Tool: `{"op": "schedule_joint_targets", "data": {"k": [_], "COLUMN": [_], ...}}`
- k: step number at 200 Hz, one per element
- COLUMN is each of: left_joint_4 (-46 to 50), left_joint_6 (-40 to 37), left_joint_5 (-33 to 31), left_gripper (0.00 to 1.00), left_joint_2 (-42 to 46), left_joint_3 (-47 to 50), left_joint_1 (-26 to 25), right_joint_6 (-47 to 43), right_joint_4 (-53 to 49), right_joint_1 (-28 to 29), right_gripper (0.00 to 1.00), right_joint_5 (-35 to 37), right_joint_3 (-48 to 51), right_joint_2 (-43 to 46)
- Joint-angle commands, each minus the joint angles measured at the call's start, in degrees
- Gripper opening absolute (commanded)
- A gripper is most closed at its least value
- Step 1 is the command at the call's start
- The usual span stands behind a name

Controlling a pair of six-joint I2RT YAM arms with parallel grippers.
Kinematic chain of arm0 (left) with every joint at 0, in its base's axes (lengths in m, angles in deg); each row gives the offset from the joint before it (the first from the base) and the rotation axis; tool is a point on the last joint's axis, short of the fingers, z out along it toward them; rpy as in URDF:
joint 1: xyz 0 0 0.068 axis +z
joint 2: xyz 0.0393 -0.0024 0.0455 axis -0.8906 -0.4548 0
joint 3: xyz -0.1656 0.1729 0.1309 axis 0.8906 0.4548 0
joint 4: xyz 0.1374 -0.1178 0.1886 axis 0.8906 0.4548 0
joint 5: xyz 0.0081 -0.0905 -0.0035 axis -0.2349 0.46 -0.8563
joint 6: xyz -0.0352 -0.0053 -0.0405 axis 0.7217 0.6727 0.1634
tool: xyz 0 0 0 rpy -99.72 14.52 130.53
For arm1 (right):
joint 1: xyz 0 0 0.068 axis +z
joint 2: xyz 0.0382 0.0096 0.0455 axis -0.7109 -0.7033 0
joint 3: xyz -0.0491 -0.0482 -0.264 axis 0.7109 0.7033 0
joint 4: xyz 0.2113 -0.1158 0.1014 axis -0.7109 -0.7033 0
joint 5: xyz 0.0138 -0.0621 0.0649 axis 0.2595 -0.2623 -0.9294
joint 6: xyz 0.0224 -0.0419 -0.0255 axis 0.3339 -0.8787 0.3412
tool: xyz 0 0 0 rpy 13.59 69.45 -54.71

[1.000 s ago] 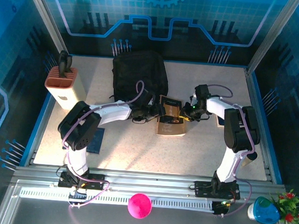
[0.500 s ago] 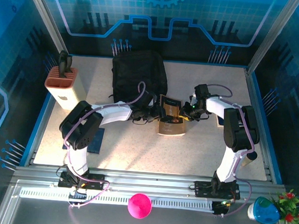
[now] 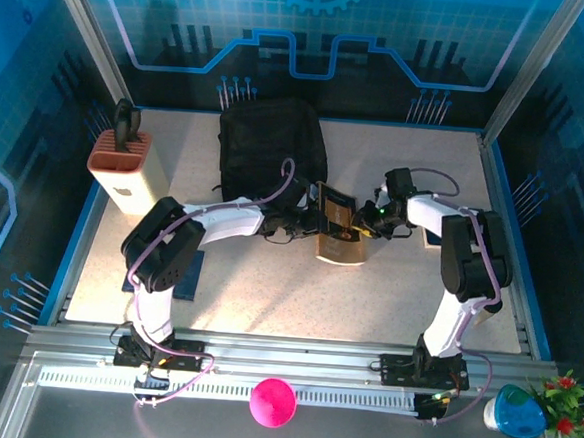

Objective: Pack the student bag
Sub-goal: Pick up the book at the center of the table, then pass the book.

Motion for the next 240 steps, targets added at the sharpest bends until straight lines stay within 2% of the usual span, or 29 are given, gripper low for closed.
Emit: {"op": "schedule_joint_targets", "data": {"k": [1,37,59,76,109,138,159,187,227,240], "left_joint_4": [-0.59,-2.16,-3.49,-5.66,-12.27,-18.47,-22.04,-24.53,-27.59,-28.58], "left_joint_6": [-1.26,-0.63,0.51,2.52,9.56,17.23,21.32,24.69,27.95,28.38], "left_joint_5": [-0.46,-0.84,-0.62,-0.06,1.10,1.41,1.10,-0.71,-2.32,-2.68], "left_gripper": [0.14,0.11,0.10,0.10,0.09,0.08,0.08,0.08,0.08,0.08], "left_joint_2": [2.99,7.38,10.04,12.21,16.96,20.36,21.95,23.54,24.73,24.73], "left_joint_3": [-2.42,-2.35,-2.20,-1.29,2.74,6.68,8.87,10.86,13.07,13.46], "left_joint_1": [-1.10,-0.45,1.58,3.55,8.47,13.07,15.43,17.19,18.36,18.49], "right_joint_6": [2.73,7.10,11.51,17.31,27.87,34.43,40.09,47.81,54.10,55.72], "right_joint_4": [1.44,5.87,8.08,13.51,23.44,30.03,37.96,47.62,51.60,49.63], "right_joint_1": [-1.83,-4.42,-4.84,-4.51,-3.06,1.10,5.23,11.14,18.00,19.65], "right_gripper": [0.31,0.52,0.62,0.70,0.85,0.95,1.00,1.00,1.00,1.00], "right_joint_5": [-1.22,-4.35,-6.77,-9.37,-10.61,-8.38,-6.13,-0.80,5.18,8.19], "right_joint_3": [3.28,8.15,9.67,12.88,17.35,18.58,19.12,18.95,13.93,12.57], "right_joint_2": [4.99,15.13,19.64,23.03,27.89,30.21,29.48,26.64,20.38,19.54]}}
